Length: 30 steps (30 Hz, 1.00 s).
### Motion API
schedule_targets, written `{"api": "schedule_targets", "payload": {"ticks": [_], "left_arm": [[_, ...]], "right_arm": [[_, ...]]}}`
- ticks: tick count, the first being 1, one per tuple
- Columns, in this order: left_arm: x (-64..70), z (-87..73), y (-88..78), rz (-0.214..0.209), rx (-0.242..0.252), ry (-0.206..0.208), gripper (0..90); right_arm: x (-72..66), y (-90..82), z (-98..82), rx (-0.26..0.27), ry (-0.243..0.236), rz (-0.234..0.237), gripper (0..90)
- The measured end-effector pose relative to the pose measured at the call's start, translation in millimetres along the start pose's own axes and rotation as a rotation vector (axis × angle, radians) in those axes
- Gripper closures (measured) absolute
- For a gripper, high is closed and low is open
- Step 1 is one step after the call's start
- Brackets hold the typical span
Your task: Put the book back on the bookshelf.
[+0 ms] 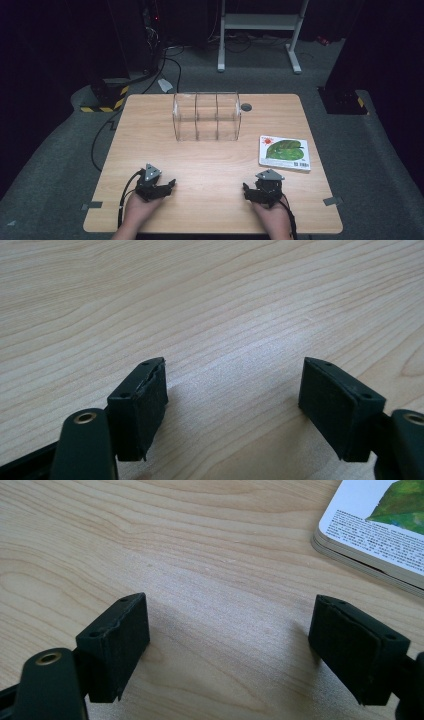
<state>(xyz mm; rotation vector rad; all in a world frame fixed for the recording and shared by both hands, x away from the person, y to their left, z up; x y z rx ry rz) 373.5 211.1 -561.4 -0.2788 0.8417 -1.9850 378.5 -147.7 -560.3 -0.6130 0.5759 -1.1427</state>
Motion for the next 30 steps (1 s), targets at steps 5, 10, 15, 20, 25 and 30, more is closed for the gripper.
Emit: {"api": "schedule_targets", "payload": {"ticks": [5, 10, 15, 20, 25, 30], "left_arm": [[0.1, -0.1, -0.2, -0.001, -0.001, -0.001, 27.3], [0.1, -0.1, -0.2, 0.000, -0.001, -0.001, 27.3], [0.1, -0.1, -0.2, -0.001, -0.001, -0.001, 27.3], [0.1, 0.0, -0.1, 0.001, 0.000, -0.002, 27.3], [0.1, 0.1, -0.1, 0.000, 0.000, -0.002, 27.3], [0.0, 0.2, 0.1, 0.000, 0.001, 0.000, 27.3]], "right_arm": [[0.0, 0.0, 0.0, 0.000, 0.000, 0.000, 16.3], [0.0, 0.0, 0.0, 0.000, 0.000, 0.000, 16.3], [0.0, 0.0, 0.0, 0.000, 0.000, 0.001, 16.3], [-0.4, 0.2, 0.1, -0.005, -0.005, 0.009, 14.5], [1.7, -0.5, 0.8, -0.004, 0.003, 0.012, 14.4], [10.8, -8.0, 7.5, 0.051, 0.023, 0.033, 14.3]]}}
Point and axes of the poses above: each handheld gripper's, and its own axes: y roughly forward along the jaws, z roughly out of its top, x roughly to its right, the point moved 5 cm from there along y, roughly forward along the jaws, and after that the axes turned 10 degrees about y, right-handed, at the moved point
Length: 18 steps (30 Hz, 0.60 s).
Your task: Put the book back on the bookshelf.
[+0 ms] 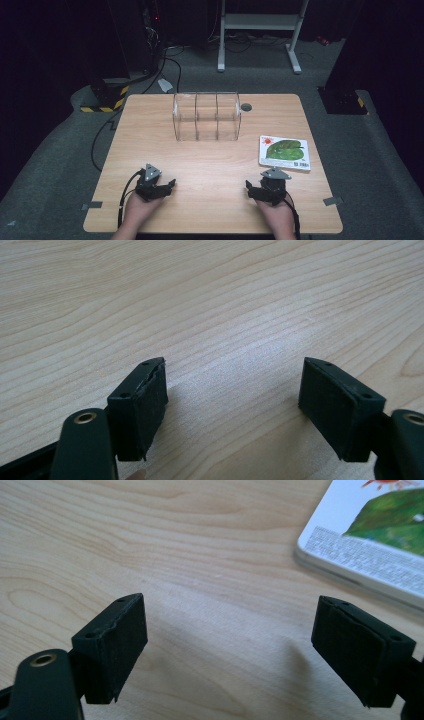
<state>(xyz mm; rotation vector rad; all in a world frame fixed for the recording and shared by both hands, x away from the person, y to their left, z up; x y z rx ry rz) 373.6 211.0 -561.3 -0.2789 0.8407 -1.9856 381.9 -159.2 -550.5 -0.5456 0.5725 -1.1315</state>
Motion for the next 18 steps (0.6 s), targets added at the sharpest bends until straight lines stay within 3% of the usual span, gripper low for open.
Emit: {"api": "schedule_targets", "payload": {"ticks": [12, 18], "left_arm": [[0.0, 0.0, -0.1, -0.001, -0.001, 0.000, 27.3], [-0.1, 0.0, -0.1, -0.001, -0.001, 0.000, 27.3]], "right_arm": [[31.7, -2.7, 20.5, 0.026, 0.054, -0.043, 15.3], [53.4, -2.0, 37.0, 0.035, 0.081, -0.062, 20.7]]}}
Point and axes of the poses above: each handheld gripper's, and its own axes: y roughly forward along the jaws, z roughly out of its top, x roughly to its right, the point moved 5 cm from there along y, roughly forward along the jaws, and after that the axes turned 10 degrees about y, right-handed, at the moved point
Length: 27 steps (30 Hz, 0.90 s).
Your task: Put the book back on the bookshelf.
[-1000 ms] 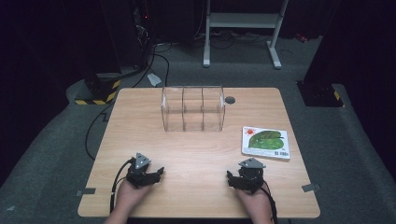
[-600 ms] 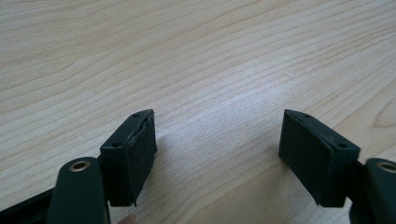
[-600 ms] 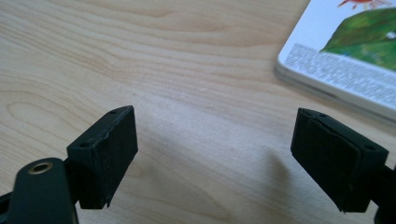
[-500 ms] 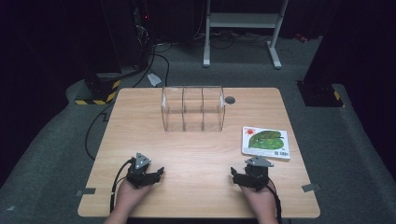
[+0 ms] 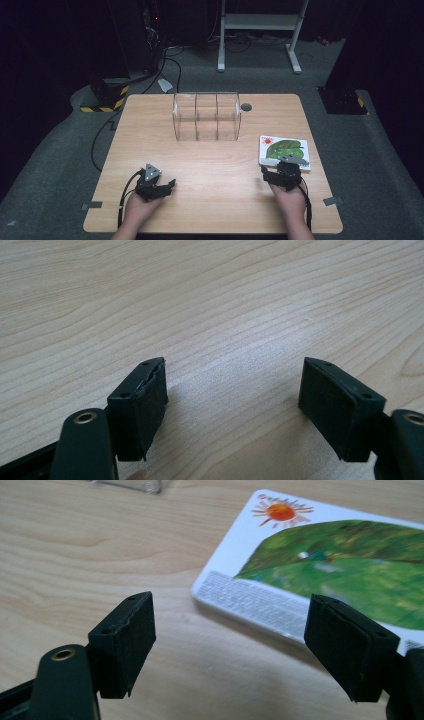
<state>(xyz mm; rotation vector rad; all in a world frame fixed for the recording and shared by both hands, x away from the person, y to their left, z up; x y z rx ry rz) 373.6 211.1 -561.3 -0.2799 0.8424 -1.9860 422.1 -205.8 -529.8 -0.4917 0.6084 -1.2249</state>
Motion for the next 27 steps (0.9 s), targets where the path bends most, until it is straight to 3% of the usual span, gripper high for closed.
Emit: {"api": "schedule_targets", "payload": {"ticks": [8, 9, 11, 15, 27], "left_arm": [[0.0, 0.0, 0.1, 0.001, 0.001, 0.000, 27.3], [0.0, 0.0, 0.1, 0.001, 0.001, 0.000, 27.3], [0.0, 0.0, 0.0, 0.000, 0.000, 0.000, 27.3], [0.0, 0.0, 0.0, 0.000, 0.000, 0.000, 27.3], [0.0, 0.0, -0.1, 0.000, -0.001, 0.000, 27.3]], "right_arm": [[41.8, -5.5, 23.1, 0.041, 0.061, -0.079, 20.2], [41.8, -5.5, 23.1, 0.041, 0.061, -0.079, 20.2], [55.4, -7.6, 30.1, 0.057, 0.073, -0.115, 19.5], [71.2, -3.5, 31.8, 0.041, 0.089, -0.144, 19.2], [93.2, 9.4, 13.8, -0.022, 0.148, -0.181, 19.4]]}}
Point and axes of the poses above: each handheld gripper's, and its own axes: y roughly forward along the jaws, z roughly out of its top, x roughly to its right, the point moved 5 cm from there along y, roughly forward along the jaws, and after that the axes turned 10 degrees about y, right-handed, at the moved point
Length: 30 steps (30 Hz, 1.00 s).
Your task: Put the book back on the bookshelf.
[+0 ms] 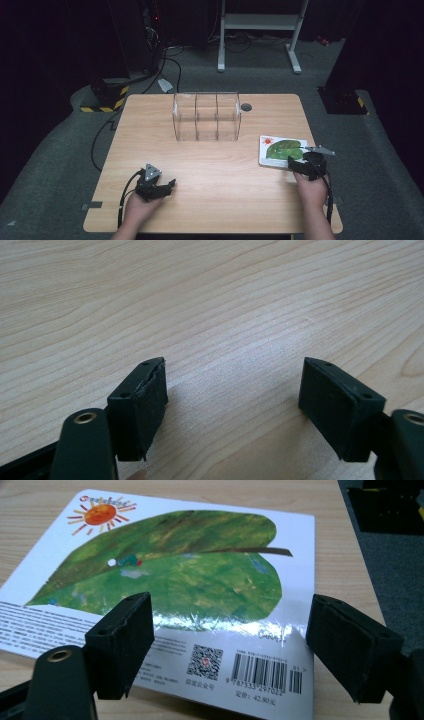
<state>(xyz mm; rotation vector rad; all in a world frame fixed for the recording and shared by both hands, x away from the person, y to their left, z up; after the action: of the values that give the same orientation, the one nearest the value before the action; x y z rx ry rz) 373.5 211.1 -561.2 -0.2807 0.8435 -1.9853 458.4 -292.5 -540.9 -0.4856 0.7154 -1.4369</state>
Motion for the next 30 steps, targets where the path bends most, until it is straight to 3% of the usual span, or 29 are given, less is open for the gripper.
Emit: {"api": "schedule_targets", "payload": {"ticks": [3, 7, 8, 11, 15, 20, 23, 30], "left_arm": [[0.0, 0.0, 0.1, 0.001, 0.001, 0.000, 27.3], [0.0, 0.0, 0.0, 0.000, 0.001, 0.000, 27.3], [0.1, 0.0, 0.1, 0.001, 0.002, 0.000, 27.3], [0.1, 0.0, 0.2, 0.001, 0.003, -0.001, 27.3], [0.0, 0.0, 0.2, 0.001, 0.003, 0.000, 27.3], [0.1, 0.0, 0.1, 0.001, 0.003, -0.001, 27.3], [0.1, 0.0, 0.2, 0.002, 0.003, -0.001, 27.3], [0.0, 0.0, 0.2, 0.002, 0.003, -0.001, 27.3]], "right_arm": [[2.2, -0.3, -0.3, 0.012, 0.020, 0.008, 20.5], [4.9, 2.6, -0.6, -0.005, 0.015, -0.024, 19.2], [8.9, 5.2, -1.5, -0.011, 0.046, 0.006, 18.6], [9.2, 5.8, -2.7, -0.012, 0.063, 0.027, 19.3], [9.0, 4.8, -3.7, -0.012, 0.067, 0.019, 20.3], [6.1, -0.1, -7.9, -0.008, 0.040, 0.033, 23.3], [-3.4, -4.9, -13.2, -0.005, 0.004, 0.040, 24.9], [-20.2, -9.4, -21.7, -0.010, -0.025, 0.068, 25.0]]}}
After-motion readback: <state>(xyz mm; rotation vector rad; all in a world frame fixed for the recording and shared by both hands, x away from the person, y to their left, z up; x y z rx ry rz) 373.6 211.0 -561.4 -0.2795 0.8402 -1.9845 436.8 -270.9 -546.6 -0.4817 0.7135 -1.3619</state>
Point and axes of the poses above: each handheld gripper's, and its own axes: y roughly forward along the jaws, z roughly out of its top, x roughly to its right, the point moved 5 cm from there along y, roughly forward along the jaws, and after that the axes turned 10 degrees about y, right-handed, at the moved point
